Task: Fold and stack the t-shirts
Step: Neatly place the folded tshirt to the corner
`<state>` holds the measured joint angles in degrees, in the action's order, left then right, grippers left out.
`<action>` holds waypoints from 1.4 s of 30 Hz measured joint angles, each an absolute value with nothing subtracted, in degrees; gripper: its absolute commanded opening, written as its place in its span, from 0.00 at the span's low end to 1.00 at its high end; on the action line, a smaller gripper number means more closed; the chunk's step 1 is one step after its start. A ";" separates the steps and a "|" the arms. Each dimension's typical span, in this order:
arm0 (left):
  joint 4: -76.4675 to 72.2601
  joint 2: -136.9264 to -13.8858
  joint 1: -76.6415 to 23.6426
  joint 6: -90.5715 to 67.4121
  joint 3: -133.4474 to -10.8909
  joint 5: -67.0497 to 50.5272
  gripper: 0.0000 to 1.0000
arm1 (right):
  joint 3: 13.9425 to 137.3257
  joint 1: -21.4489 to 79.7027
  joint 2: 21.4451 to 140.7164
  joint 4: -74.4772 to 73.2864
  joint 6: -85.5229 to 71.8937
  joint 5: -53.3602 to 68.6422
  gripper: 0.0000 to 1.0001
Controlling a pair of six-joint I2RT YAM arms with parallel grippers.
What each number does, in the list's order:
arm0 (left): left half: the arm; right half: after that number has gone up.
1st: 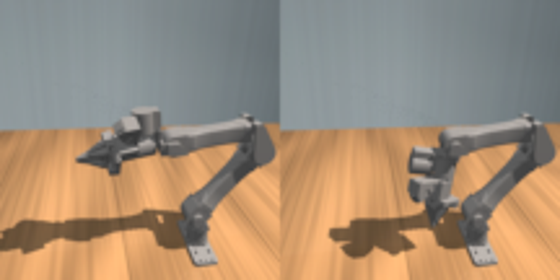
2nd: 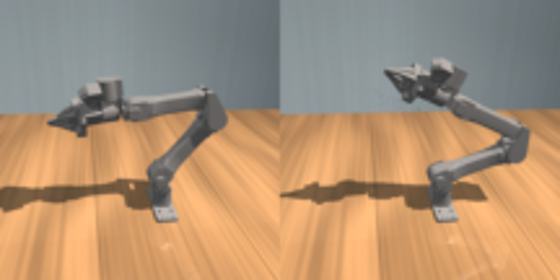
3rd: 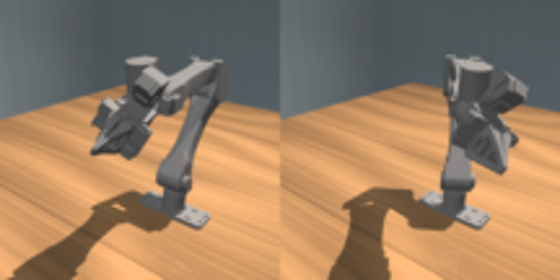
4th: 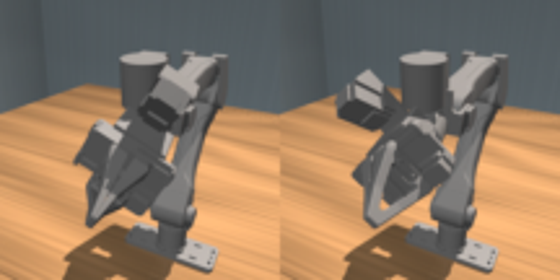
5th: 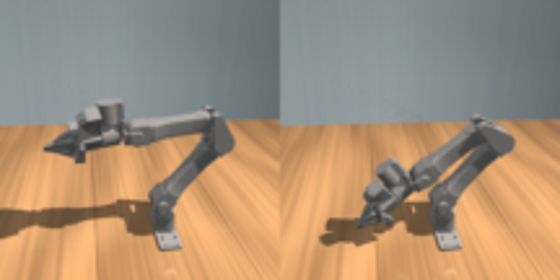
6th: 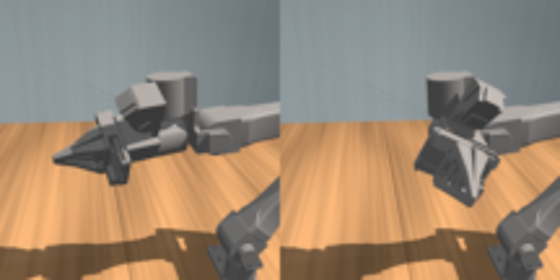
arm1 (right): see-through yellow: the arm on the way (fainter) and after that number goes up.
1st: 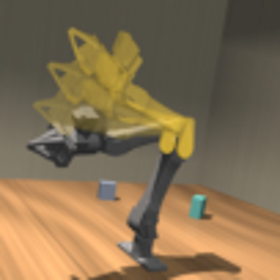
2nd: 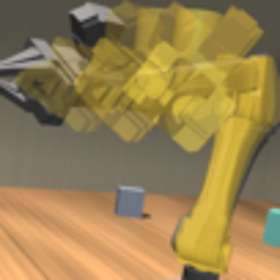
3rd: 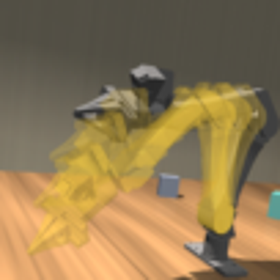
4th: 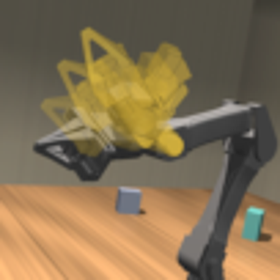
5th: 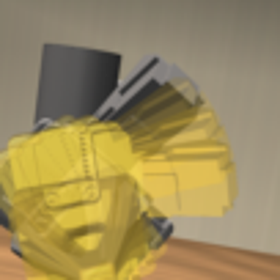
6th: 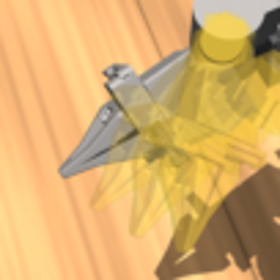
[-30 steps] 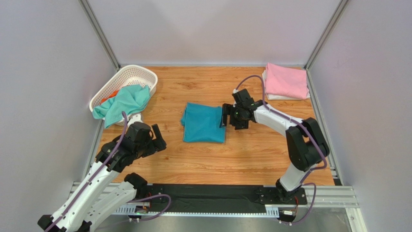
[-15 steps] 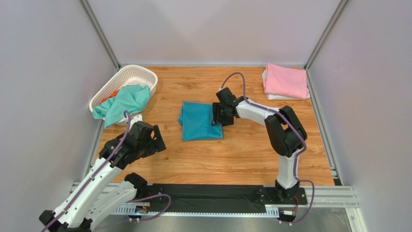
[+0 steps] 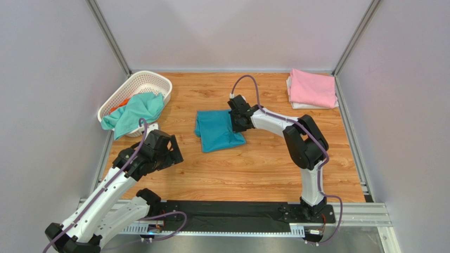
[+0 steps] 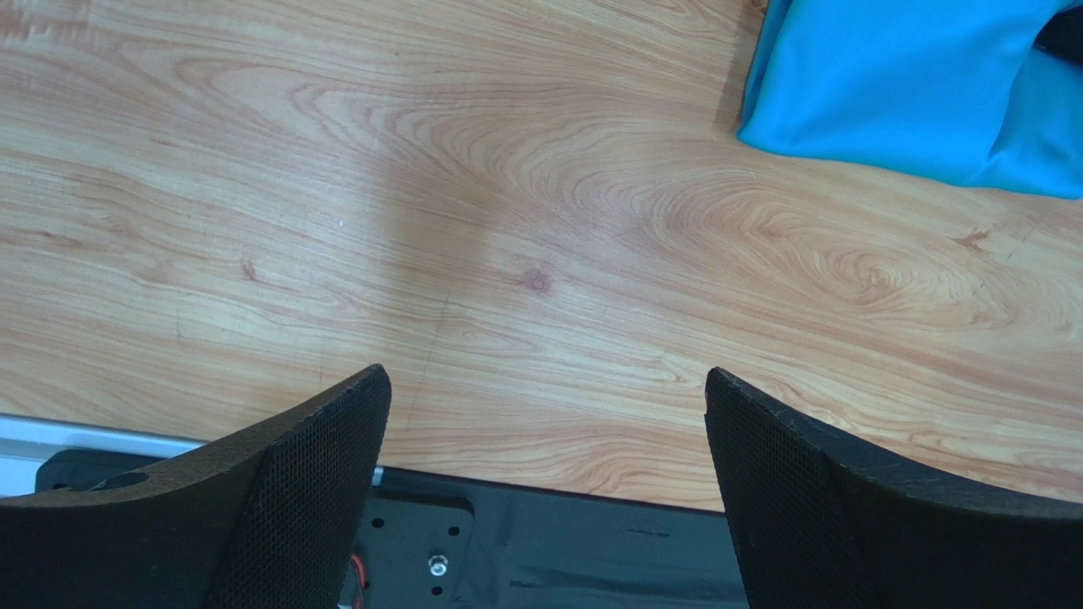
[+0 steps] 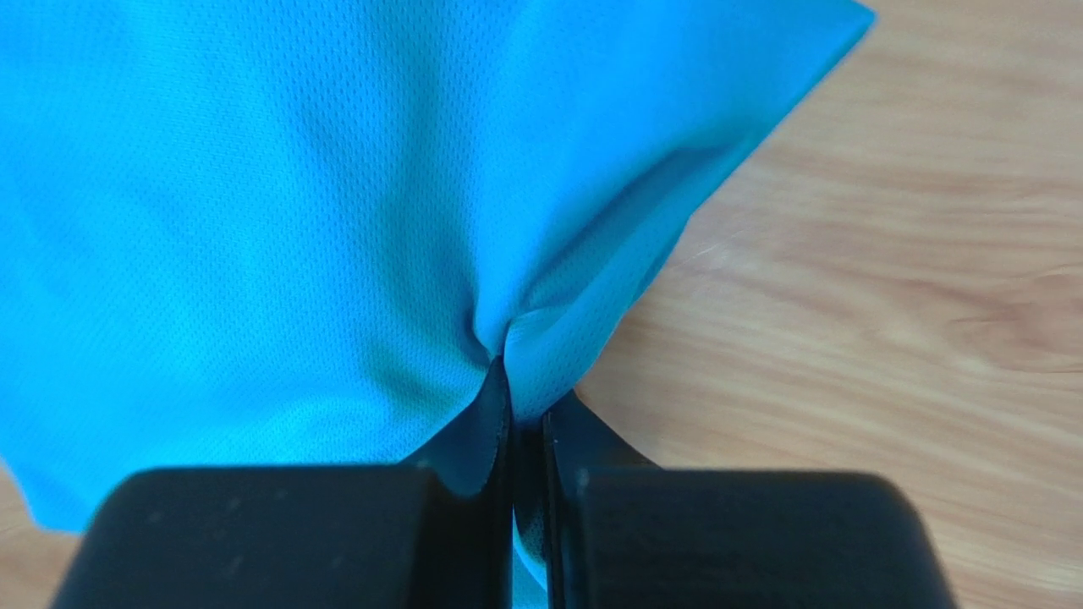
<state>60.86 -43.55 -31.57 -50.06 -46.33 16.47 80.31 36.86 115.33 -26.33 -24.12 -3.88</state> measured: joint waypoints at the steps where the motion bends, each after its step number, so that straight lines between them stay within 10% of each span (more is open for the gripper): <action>1: 60.86 -43.55 -31.57 -50.06 -46.33 16.53 1.00 | 80.68 36.95 115.31 -26.50 -22.22 -5.80 0.00; 42: 55.33 -57.82 -29.23 -50.04 -46.57 18.00 1.00 | 105.23 2.83 113.21 -29.80 8.03 -20.88 0.00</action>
